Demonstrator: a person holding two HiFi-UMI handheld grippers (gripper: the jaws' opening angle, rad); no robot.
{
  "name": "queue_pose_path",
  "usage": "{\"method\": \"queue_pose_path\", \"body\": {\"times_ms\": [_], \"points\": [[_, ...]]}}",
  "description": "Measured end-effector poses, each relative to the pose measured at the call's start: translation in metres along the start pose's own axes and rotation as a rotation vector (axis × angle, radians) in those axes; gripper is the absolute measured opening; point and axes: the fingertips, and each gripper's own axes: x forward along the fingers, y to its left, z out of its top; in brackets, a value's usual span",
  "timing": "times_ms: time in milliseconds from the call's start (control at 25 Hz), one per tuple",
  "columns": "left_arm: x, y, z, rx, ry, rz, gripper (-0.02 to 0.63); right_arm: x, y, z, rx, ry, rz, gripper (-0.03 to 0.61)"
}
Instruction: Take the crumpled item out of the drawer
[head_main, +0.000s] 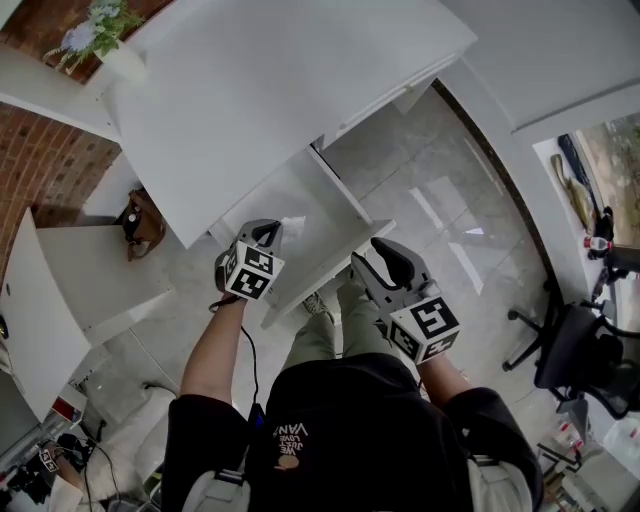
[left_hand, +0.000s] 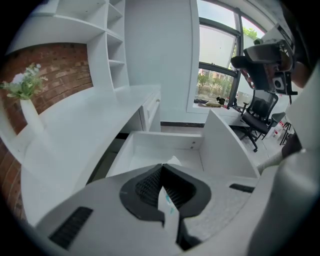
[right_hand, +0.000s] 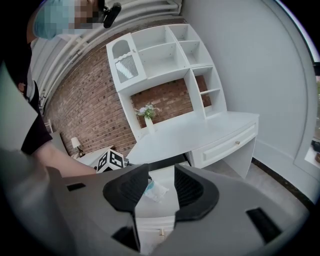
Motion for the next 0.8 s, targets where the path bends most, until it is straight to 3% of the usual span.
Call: {"method": "queue_pose_path", "body": {"times_ms": [480,800], "points": [[-0.097,-0.023,0.046,0.008,-0.182,0.089,0.006,-0.065,0.018,-0.004,0.012,-0.072,-0.103,0.157],[-0.162,-0.044,0.088,-0.023,-0.285,0.207,0.006,-0.100,0.015,0.014,-0.027,-0.112,-0.064,0.156]]}}
